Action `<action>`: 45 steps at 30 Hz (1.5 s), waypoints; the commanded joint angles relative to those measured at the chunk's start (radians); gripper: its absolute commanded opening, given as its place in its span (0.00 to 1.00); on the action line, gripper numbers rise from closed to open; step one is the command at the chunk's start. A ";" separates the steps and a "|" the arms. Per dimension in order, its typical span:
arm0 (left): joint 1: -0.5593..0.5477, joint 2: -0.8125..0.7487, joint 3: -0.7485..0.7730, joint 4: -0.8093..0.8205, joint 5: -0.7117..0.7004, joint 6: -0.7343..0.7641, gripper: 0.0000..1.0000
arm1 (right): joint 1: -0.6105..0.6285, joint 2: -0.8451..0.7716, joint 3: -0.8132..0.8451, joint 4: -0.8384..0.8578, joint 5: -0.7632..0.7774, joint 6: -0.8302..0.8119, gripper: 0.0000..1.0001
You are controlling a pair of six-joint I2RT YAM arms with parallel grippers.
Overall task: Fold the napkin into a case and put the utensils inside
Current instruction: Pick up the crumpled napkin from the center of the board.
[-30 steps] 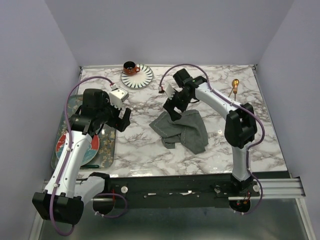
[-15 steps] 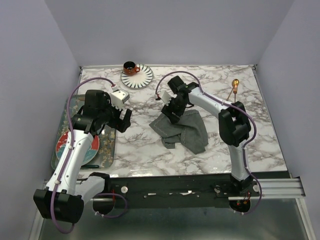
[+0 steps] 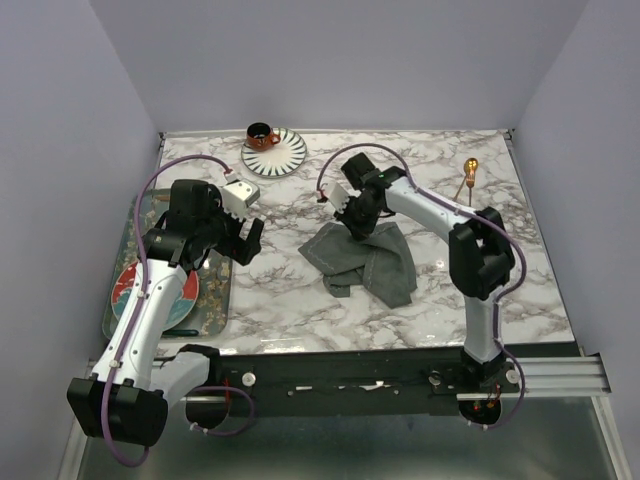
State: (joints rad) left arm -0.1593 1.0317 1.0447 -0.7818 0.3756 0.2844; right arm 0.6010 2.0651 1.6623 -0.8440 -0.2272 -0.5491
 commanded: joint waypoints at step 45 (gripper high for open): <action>-0.672 0.588 -0.144 1.178 0.140 -0.134 0.77 | -0.182 -0.925 -0.067 0.002 0.038 0.313 0.01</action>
State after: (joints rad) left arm -0.8314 1.5566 0.8425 0.2665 0.5343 0.1844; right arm 0.4206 1.1606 1.6135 -0.8787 -0.2131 -0.2527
